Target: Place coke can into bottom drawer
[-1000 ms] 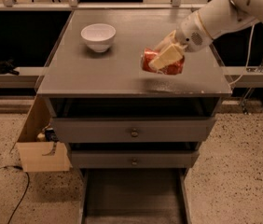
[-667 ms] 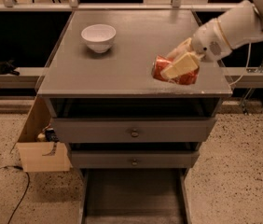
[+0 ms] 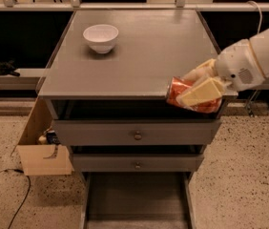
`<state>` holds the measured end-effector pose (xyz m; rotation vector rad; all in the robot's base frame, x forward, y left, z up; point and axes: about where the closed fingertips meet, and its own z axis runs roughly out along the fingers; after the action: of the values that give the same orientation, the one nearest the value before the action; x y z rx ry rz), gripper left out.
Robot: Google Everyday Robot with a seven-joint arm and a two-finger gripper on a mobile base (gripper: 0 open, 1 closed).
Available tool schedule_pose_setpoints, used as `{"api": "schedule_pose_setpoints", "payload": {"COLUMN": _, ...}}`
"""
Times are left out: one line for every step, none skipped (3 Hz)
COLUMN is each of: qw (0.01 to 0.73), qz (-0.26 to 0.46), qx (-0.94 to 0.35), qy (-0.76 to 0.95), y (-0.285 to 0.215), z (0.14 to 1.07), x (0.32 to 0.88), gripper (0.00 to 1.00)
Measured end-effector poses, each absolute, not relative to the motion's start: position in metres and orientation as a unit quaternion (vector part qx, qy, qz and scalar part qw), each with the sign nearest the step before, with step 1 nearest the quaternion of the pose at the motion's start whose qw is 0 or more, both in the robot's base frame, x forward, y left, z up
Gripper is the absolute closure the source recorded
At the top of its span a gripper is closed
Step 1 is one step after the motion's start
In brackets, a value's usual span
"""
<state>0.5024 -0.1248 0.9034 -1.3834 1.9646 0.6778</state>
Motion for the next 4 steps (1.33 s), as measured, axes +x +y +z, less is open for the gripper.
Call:
{"api": "schedule_pose_setpoints", "payload": {"qw": 0.32, "qz": 0.252, "qx": -0.519, "qy": 0.751, "y": -0.131, "z": 0.905, "x": 0.475, "gripper": 1.0}}
{"api": "schedule_pose_setpoints", "payload": {"qw": 0.3, "qz": 0.276, "qx": -0.523, "qy": 0.748, "y": -0.118, "z": 0.891, "x": 0.467, "gripper": 1.0}}
{"api": "schedule_pose_setpoints", "payload": {"qw": 0.254, "qz": 0.326, "qx": -0.521, "qy": 0.747, "y": -0.092, "z": 0.849, "x": 0.472, "gripper": 1.0}}
{"api": "schedule_pose_setpoints", "payload": {"qw": 0.254, "qz": 0.326, "qx": -0.521, "qy": 0.747, "y": -0.092, "z": 0.849, "x": 0.472, "gripper": 1.0}}
